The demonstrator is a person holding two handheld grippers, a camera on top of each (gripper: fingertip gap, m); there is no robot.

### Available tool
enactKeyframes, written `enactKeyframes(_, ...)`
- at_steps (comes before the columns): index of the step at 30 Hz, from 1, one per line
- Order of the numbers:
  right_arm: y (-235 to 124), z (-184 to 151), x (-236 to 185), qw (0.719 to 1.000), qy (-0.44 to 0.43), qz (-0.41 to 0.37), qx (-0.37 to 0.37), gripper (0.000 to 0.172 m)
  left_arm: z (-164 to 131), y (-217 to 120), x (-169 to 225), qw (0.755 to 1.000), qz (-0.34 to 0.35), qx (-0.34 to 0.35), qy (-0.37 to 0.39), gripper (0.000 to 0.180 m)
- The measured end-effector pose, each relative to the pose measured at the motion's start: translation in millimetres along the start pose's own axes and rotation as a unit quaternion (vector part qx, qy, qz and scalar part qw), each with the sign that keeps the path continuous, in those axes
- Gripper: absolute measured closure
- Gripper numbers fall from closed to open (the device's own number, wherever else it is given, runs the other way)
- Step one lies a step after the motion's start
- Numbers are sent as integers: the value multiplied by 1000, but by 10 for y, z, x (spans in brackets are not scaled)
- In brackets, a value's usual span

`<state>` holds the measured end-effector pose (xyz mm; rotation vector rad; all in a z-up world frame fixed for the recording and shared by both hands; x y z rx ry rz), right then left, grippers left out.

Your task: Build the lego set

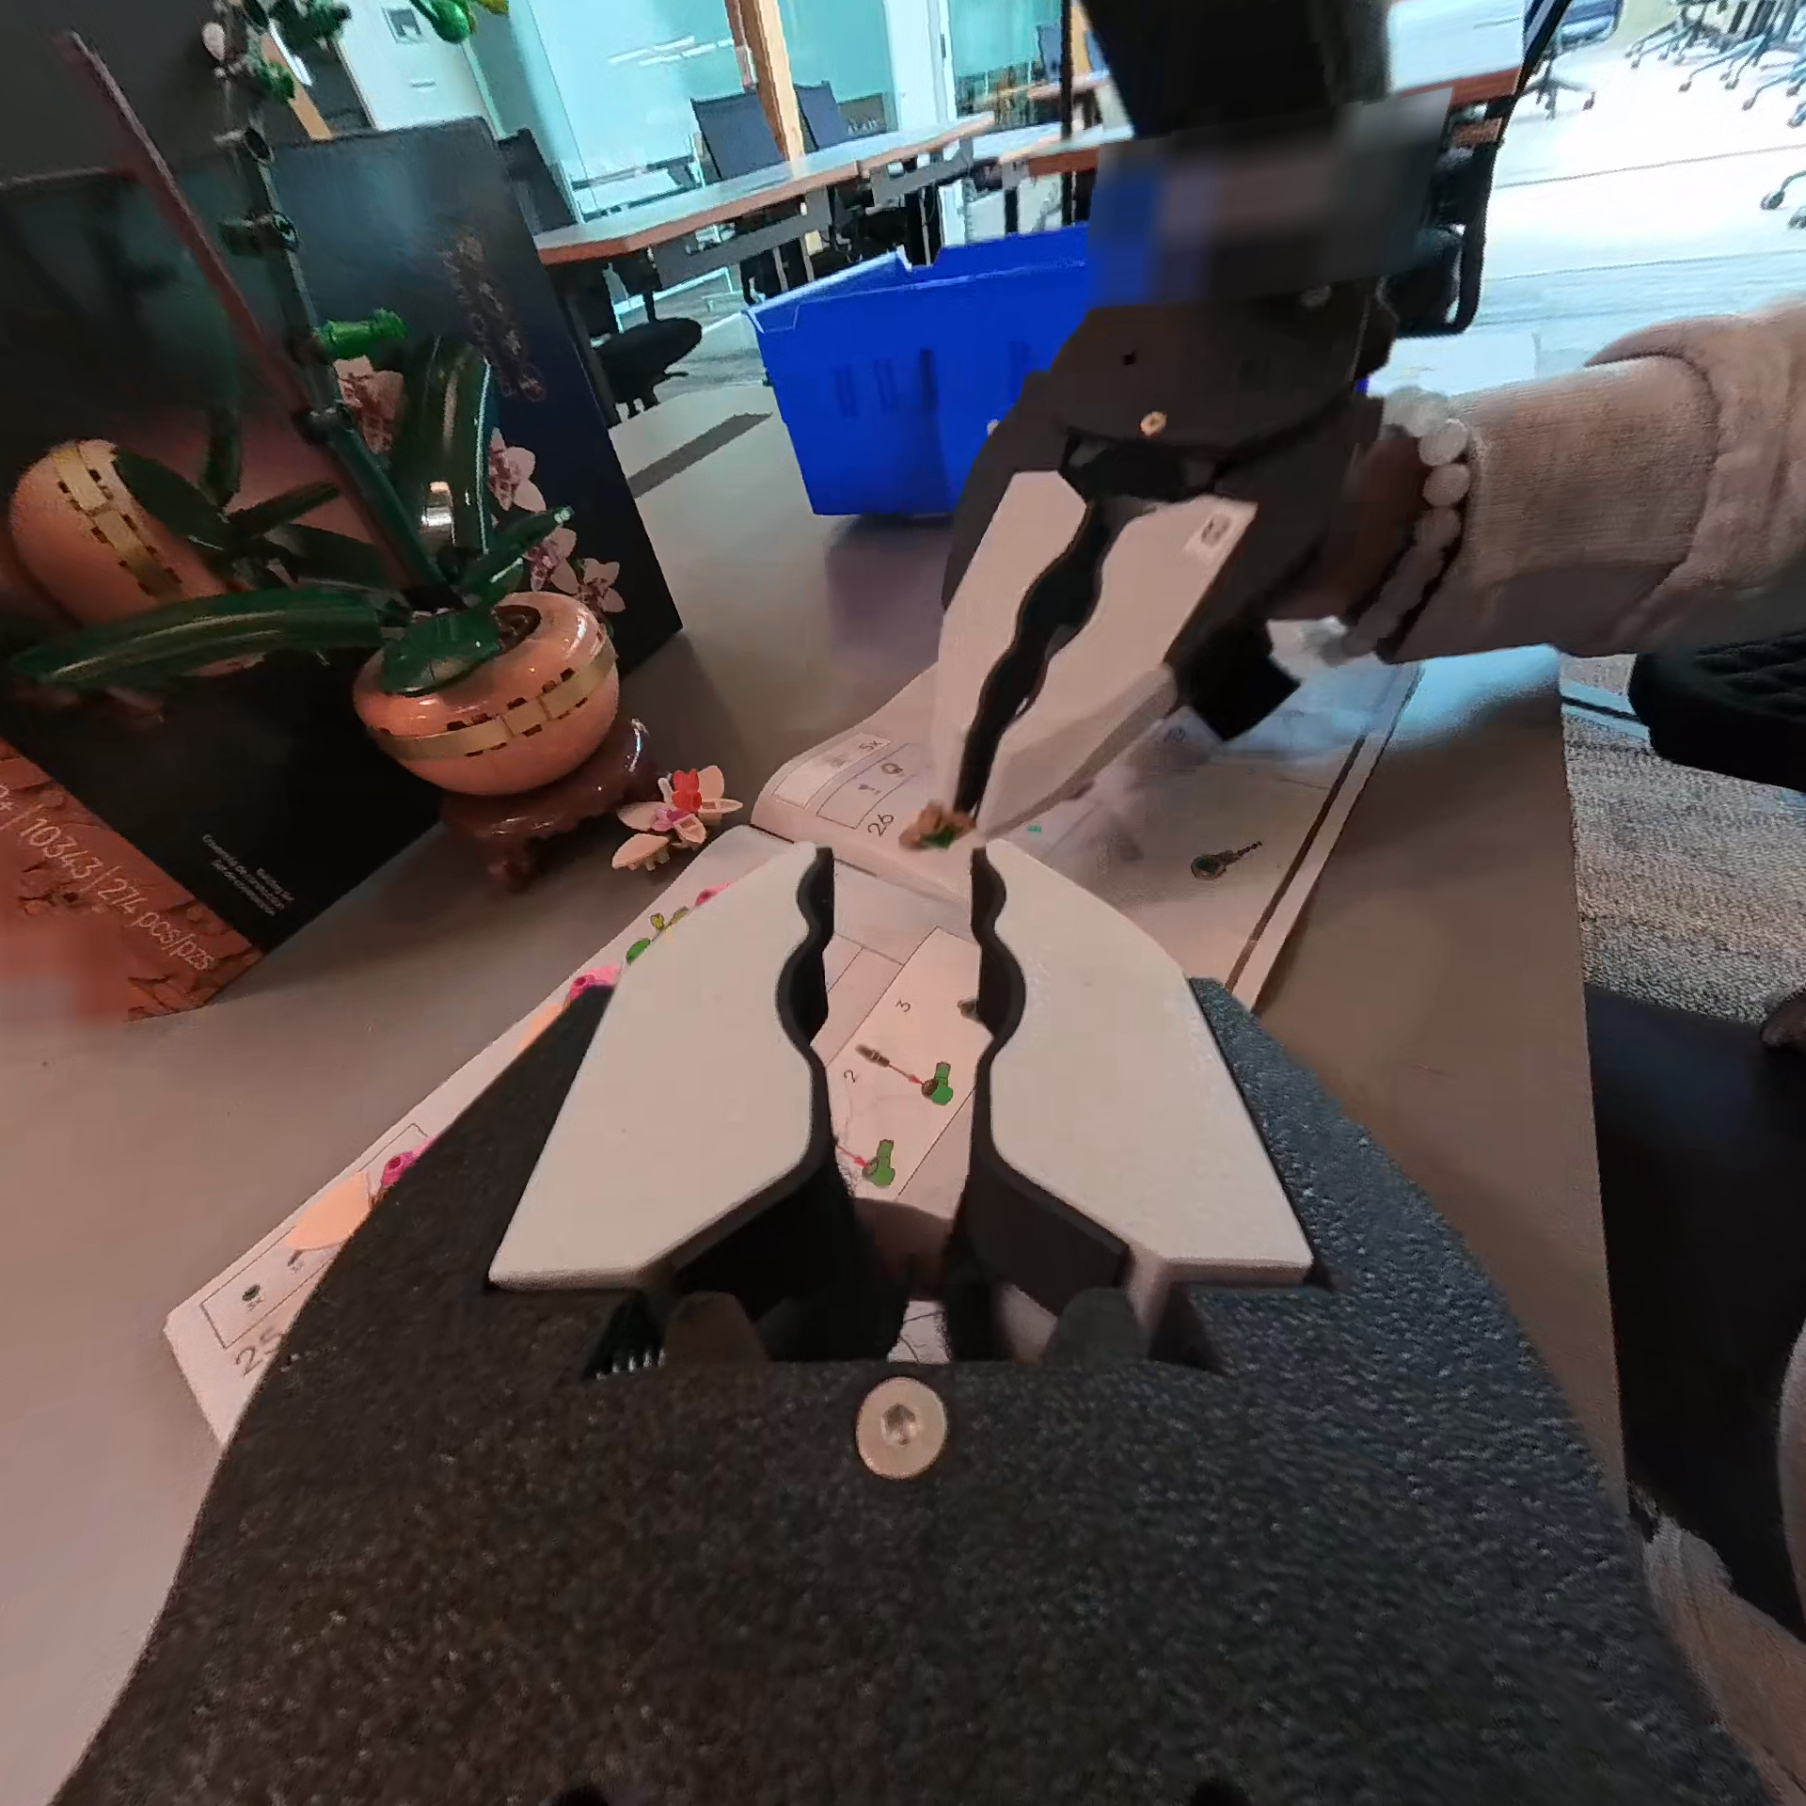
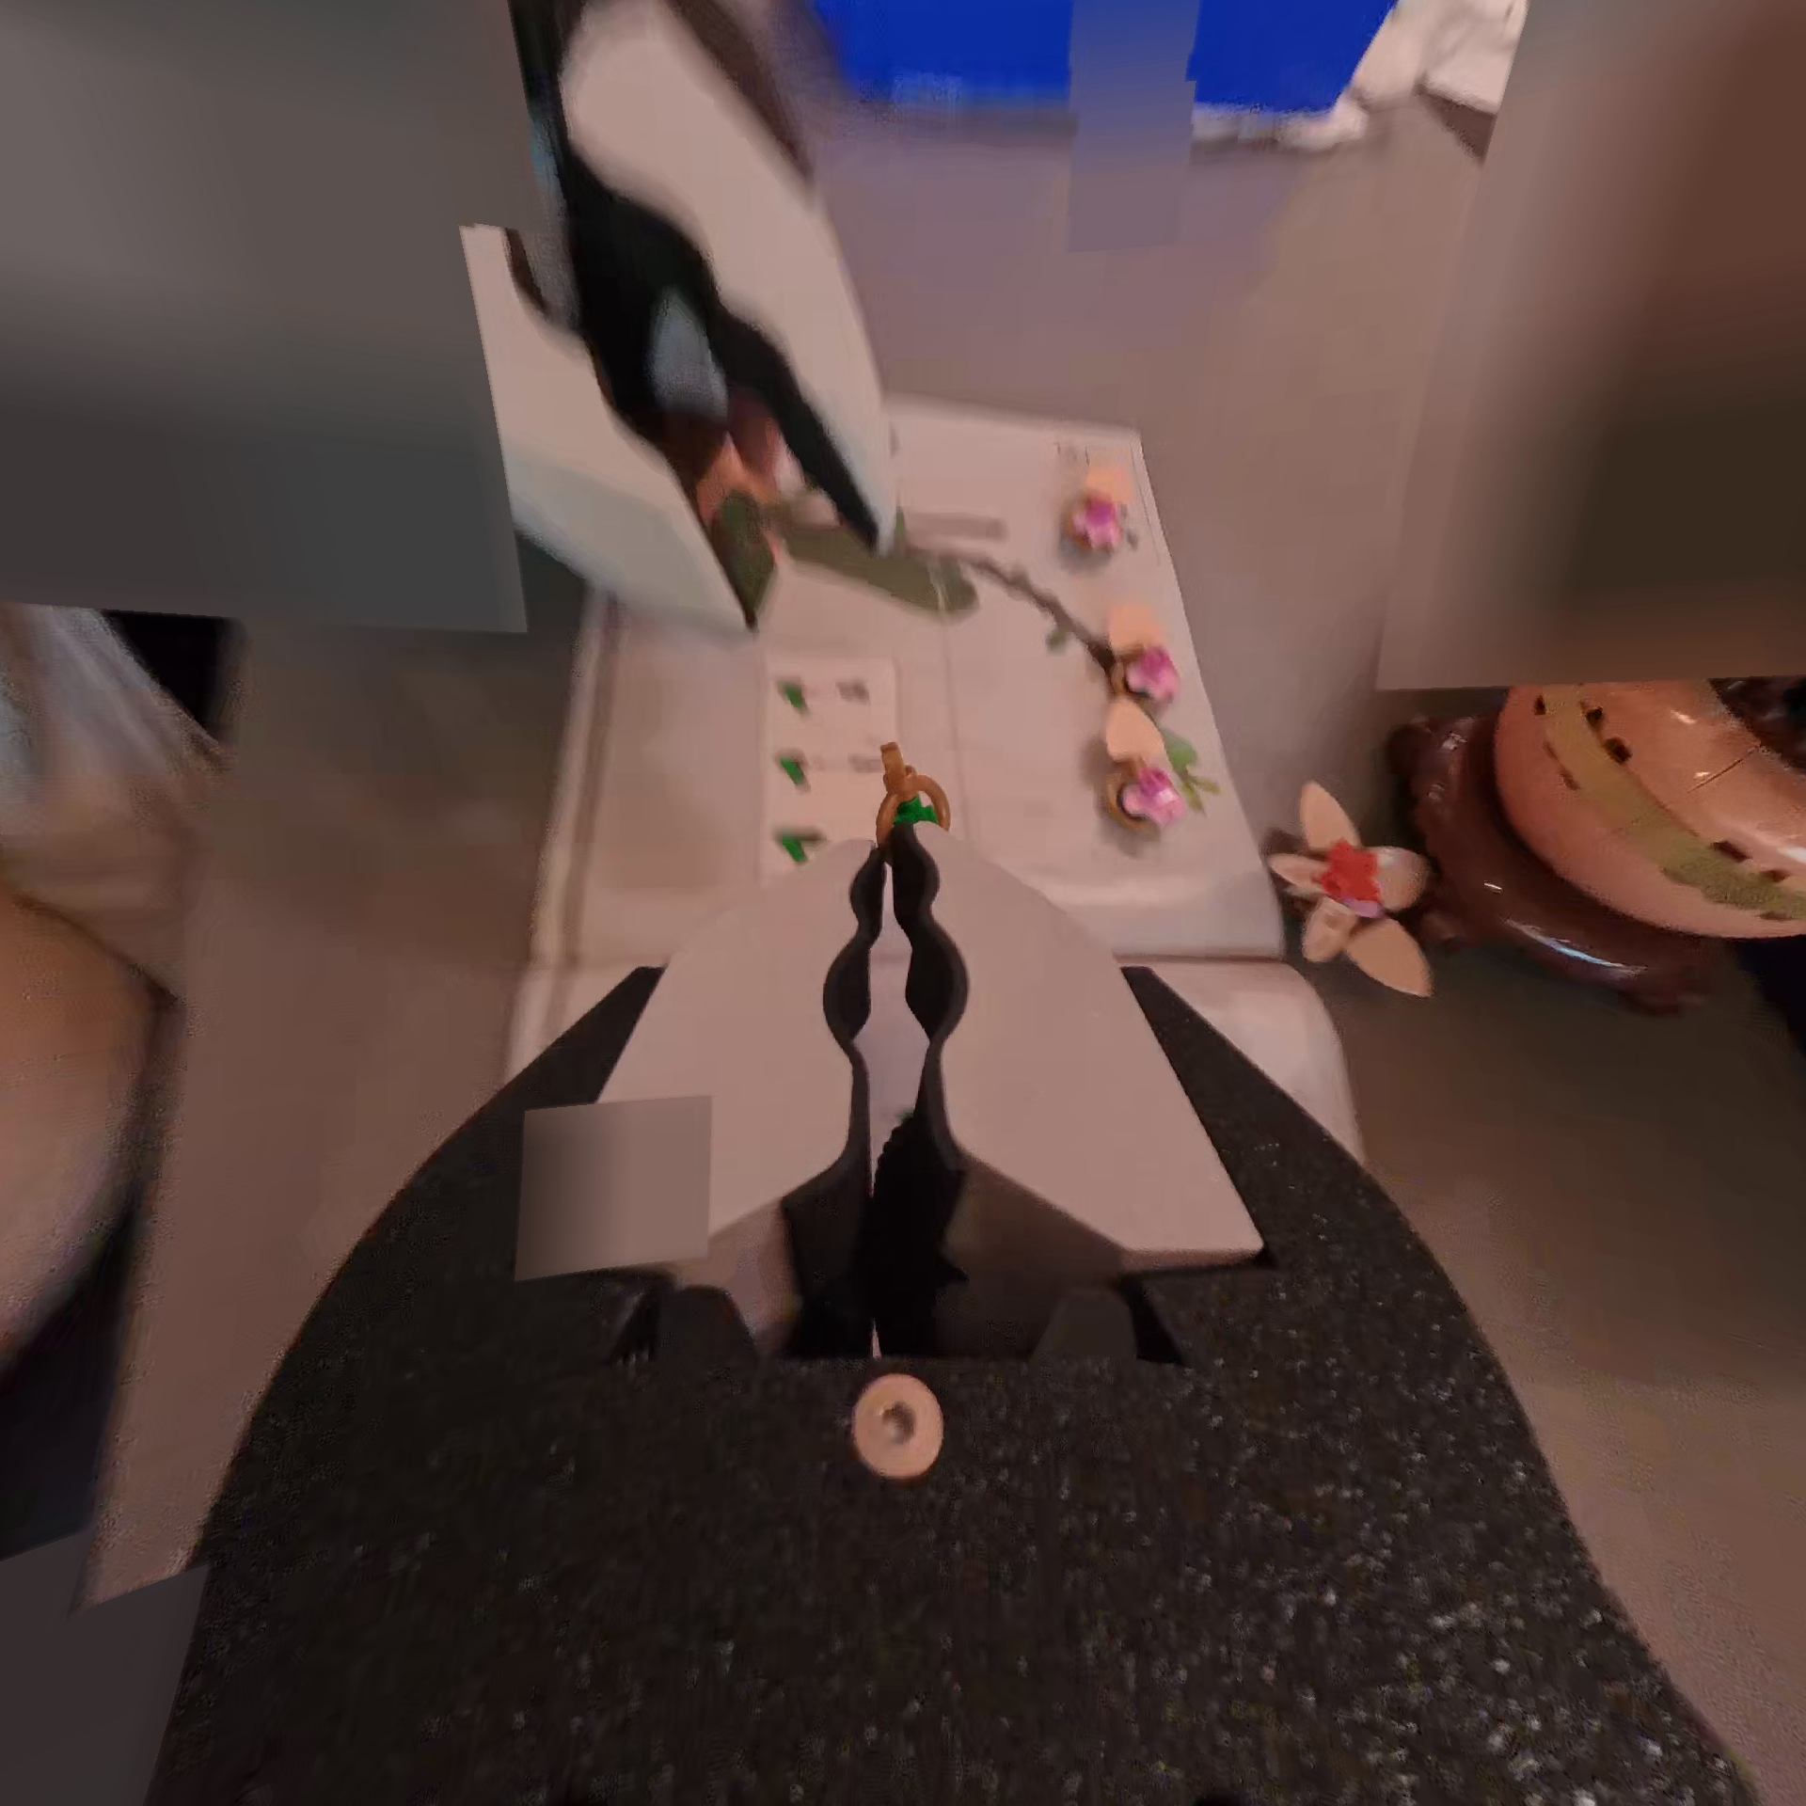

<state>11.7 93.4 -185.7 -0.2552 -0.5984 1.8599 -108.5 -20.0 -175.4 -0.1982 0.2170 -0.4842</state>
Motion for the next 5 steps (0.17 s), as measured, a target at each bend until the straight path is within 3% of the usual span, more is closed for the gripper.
enactKeyframes(2, -116, 101, -17, 986, 101, 74, 111, 171, 31, 3, 14, 1000, -14, 27, -6, 150)
enactKeyframes(5, -281, 217, -56, 924, 212, 194, 254, 171, 131, -3, 81, 989, -80, 98, -69, 150)
Point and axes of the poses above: each gripper's, where its closed fingertips meet, y out along the fingers, z out of its top, x = y × z across the jaws, the point moved 8 cm from there along -y, back along the fingers, and after that the axes turned 1 degree about -x, right-handed, at the moved point
